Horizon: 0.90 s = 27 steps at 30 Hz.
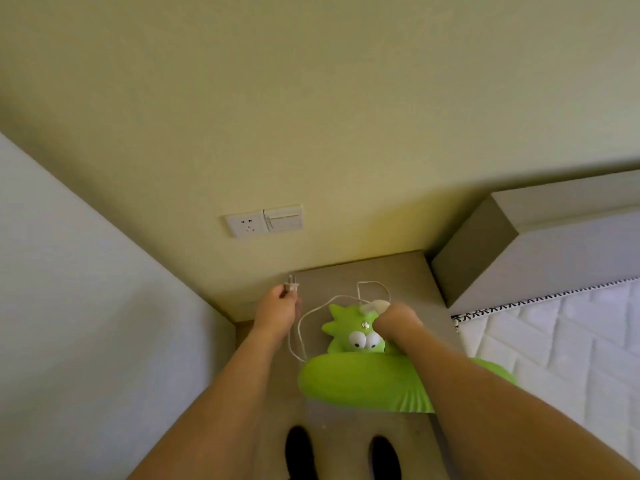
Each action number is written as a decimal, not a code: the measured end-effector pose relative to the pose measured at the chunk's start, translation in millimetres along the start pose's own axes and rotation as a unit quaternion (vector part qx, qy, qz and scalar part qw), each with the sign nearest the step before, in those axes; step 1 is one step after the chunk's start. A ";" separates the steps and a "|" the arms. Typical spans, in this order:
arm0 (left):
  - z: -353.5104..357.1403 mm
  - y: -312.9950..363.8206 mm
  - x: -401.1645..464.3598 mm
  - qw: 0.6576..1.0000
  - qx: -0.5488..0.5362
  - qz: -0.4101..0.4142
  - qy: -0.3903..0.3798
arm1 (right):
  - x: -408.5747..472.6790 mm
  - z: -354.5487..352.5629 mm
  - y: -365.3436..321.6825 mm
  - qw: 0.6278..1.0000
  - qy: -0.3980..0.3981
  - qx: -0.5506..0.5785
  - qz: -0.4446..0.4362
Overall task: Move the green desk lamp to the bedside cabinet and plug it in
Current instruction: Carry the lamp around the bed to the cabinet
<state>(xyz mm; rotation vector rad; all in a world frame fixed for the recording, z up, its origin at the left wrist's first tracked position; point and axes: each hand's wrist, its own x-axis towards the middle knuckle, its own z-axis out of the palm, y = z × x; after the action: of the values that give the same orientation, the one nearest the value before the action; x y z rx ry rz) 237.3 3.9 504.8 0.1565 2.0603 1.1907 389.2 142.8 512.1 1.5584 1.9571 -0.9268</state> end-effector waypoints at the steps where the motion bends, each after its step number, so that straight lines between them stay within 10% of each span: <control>1: 7.0 8.2 -2.8 1.000 0.006 0.007 -0.006 | -2.0 -5.6 7.7 1.000 0.009 0.011 0.004; 19: 235.9 22.4 -121.1 0.930 0.192 0.127 -0.287 | -117.2 11.5 273.1 0.897 0.158 0.341 0.232; 27: 337.5 -53.2 -278.0 0.812 0.334 0.177 -0.445 | -236.8 99.0 416.2 0.785 0.207 0.471 0.346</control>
<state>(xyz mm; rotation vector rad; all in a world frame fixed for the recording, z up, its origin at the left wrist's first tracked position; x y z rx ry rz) 669.7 87.7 511.9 1.2313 1.4913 0.3464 845.4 -32.6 527.1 2.9610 0.8577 -1.3641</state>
